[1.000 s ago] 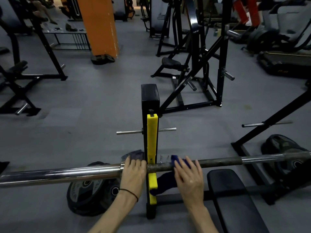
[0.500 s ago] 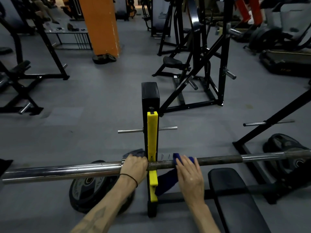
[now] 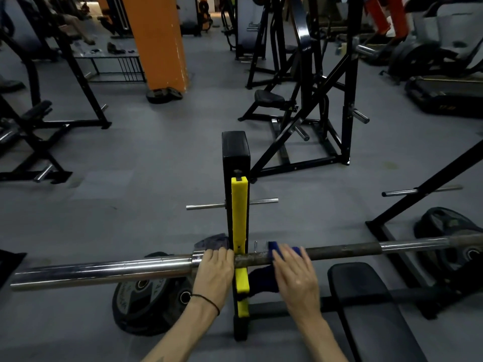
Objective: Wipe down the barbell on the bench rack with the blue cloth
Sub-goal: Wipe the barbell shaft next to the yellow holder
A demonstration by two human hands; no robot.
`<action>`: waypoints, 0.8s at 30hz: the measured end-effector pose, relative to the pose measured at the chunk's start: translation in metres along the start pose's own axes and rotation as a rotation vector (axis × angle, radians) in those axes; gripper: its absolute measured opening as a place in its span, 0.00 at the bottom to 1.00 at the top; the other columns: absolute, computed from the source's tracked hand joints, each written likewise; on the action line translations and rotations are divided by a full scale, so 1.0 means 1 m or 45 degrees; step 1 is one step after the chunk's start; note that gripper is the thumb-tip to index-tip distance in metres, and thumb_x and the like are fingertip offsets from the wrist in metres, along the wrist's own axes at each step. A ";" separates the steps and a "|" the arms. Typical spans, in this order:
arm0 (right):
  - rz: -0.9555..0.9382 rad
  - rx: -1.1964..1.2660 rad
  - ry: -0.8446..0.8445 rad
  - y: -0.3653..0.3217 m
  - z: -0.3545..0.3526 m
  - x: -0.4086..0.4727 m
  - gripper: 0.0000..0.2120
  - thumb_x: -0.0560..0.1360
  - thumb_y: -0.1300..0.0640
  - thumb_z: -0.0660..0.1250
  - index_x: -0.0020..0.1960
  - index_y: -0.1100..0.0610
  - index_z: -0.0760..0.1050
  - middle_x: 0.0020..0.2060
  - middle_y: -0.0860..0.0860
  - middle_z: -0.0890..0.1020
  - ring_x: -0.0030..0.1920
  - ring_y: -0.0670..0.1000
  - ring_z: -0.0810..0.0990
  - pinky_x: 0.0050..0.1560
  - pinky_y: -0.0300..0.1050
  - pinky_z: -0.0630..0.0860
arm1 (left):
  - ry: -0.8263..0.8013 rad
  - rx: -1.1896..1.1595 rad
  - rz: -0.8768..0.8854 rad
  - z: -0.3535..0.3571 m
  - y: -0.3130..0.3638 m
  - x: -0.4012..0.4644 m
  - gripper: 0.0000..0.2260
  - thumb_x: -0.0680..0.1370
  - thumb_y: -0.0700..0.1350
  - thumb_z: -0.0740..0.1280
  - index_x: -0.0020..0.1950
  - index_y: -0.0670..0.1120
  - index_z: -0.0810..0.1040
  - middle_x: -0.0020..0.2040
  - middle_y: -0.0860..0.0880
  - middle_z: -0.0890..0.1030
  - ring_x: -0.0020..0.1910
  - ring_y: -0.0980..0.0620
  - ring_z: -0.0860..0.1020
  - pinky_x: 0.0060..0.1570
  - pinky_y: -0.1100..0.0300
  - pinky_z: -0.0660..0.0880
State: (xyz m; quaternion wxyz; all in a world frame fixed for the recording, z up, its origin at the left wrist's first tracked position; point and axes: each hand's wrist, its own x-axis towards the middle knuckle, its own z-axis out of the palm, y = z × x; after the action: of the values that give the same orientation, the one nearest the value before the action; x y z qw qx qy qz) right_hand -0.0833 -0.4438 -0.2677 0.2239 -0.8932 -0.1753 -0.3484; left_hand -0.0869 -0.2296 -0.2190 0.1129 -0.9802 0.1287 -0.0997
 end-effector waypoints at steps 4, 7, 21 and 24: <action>0.277 0.050 0.063 -0.013 0.003 -0.005 0.16 0.81 0.56 0.63 0.63 0.60 0.82 0.67 0.53 0.80 0.69 0.53 0.78 0.80 0.52 0.60 | 0.011 0.019 -0.046 0.002 0.002 0.007 0.06 0.69 0.36 0.67 0.37 0.47 0.74 0.30 0.46 0.74 0.28 0.46 0.73 0.33 0.53 0.70; 0.129 0.147 -0.016 -0.044 0.025 0.000 0.15 0.80 0.57 0.63 0.62 0.58 0.83 0.65 0.53 0.82 0.67 0.51 0.79 0.80 0.49 0.60 | -0.034 0.007 -0.026 0.007 -0.001 0.013 0.12 0.64 0.37 0.76 0.36 0.47 0.74 0.29 0.46 0.76 0.27 0.45 0.74 0.32 0.53 0.70; 0.294 0.028 0.076 -0.002 0.002 0.006 0.15 0.81 0.57 0.63 0.61 0.61 0.84 0.62 0.52 0.83 0.62 0.54 0.83 0.81 0.49 0.59 | -0.619 -0.096 0.105 -0.021 -0.023 0.046 0.12 0.77 0.51 0.64 0.56 0.46 0.80 0.53 0.45 0.82 0.51 0.44 0.82 0.46 0.56 0.73; 0.185 0.130 0.003 -0.035 0.023 0.002 0.14 0.81 0.57 0.63 0.61 0.59 0.84 0.63 0.53 0.83 0.63 0.53 0.82 0.80 0.50 0.61 | -0.374 -0.125 0.083 -0.016 -0.023 0.036 0.11 0.75 0.51 0.68 0.53 0.47 0.80 0.51 0.46 0.83 0.48 0.45 0.82 0.49 0.56 0.73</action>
State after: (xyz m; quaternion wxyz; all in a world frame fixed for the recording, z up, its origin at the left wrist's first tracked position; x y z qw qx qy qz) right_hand -0.0863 -0.4021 -0.2715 0.2942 -0.8905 -0.1274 -0.3229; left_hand -0.0509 -0.2206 -0.1919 0.0858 -0.9838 0.1474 0.0548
